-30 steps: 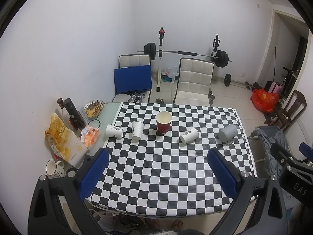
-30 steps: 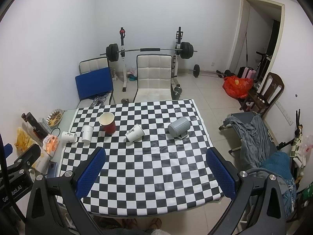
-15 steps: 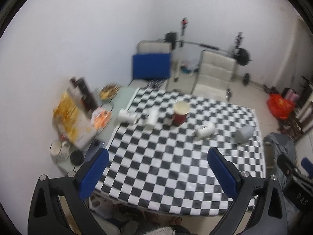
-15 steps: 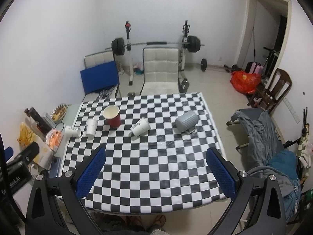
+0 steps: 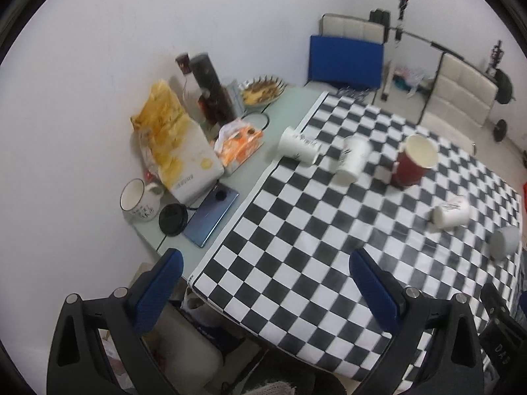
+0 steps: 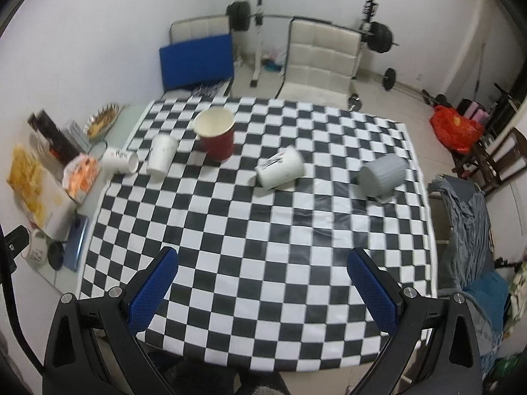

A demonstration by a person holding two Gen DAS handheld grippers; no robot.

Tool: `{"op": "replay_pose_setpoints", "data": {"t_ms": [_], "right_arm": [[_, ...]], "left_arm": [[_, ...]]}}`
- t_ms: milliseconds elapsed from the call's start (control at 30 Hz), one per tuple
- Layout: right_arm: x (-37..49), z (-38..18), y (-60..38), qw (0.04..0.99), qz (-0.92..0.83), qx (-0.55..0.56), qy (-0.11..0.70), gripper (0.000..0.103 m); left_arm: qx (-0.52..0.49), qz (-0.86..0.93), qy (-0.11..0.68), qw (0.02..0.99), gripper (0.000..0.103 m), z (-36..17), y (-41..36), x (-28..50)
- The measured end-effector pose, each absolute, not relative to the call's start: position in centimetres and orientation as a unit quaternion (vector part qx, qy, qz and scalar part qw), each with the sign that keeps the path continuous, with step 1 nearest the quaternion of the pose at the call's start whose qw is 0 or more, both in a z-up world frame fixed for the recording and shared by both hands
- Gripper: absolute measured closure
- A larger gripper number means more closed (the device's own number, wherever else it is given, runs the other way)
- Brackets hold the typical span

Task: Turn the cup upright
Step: 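Move the left tool toward the white calligraphy cup lying on its side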

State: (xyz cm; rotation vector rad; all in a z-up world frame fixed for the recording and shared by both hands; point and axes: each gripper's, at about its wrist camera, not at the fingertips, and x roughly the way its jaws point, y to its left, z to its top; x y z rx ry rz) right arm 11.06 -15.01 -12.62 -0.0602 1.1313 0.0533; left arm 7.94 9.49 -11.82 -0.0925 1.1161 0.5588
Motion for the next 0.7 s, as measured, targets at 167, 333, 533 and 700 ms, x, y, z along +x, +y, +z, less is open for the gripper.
{"op": "replay_pose_setpoints", "data": {"t_ms": [167,333,533,700], "right_arm": [[15.1,-17.1,-11.7,0.822,0.037,-0.039,0.567,0.000],[19.3,-21.3,-7.6,0.797,0.051,-0.046,0.599,0.000],[24.3,-24.8,-2.2,0.778,0.070,-0.049,0.622,0.000],[28.6,-26.7,2.6,0.772,0.081,-0.067,0.627,0.000]], "left_arm": [[-0.062,0.270,0.547,0.790,0.000,-15.1,12.0,11.2],[-0.090,0.271,0.577,0.765,0.000,-18.8,15.3,15.3],[-0.127,0.269,0.613,0.732,0.000,-22.8,19.7,19.8],[-0.171,0.255,0.630,0.713,0.000,-25.5,22.2,23.6]]}}
